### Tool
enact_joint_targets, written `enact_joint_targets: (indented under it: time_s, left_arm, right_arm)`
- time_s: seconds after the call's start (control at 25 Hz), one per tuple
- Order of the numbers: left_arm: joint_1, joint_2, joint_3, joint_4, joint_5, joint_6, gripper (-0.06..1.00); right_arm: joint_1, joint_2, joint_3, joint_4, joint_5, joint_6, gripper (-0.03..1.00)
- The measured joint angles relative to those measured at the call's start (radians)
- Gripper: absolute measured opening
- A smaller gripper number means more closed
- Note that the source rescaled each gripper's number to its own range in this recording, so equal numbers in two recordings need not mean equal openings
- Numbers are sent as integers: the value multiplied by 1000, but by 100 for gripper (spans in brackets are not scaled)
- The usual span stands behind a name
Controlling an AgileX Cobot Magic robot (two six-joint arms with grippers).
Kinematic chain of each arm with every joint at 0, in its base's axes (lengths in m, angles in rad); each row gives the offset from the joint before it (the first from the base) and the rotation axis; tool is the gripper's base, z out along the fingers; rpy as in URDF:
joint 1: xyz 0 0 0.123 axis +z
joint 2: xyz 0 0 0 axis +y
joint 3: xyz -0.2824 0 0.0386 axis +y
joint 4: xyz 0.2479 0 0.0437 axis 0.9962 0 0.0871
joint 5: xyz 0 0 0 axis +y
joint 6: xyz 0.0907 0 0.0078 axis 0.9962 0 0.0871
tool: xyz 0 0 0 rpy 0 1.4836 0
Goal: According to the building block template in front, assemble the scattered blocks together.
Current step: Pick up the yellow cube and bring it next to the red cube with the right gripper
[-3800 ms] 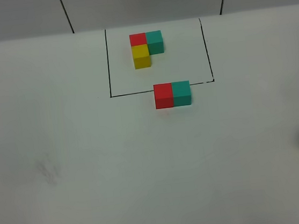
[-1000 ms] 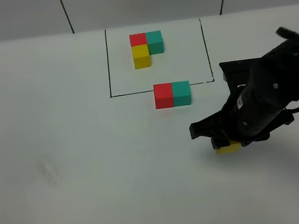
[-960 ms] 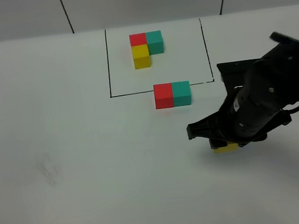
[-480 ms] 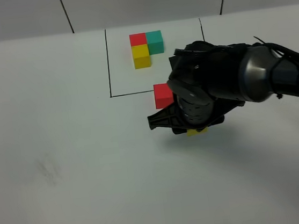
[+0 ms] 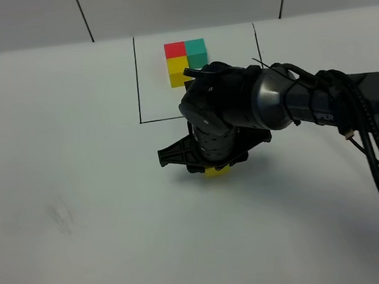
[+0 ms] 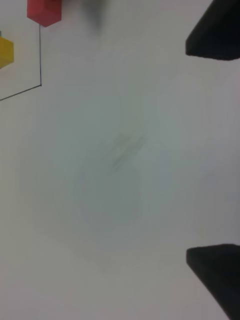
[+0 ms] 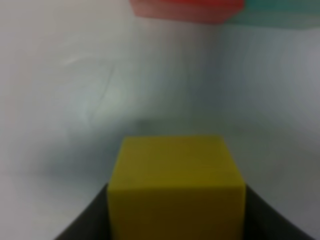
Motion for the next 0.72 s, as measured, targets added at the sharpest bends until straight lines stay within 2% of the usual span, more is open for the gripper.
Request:
enact_joint_targets:
  time_s: [0.4,0.72]
  left_arm:
    - [0,0,0,0,0,0,69]
    - [0,0,0,0,0,0,69]
  right_arm:
    - [0,110,-122,0,26,-34,27]
    - [-15,119,-138,8,20,-37,27]
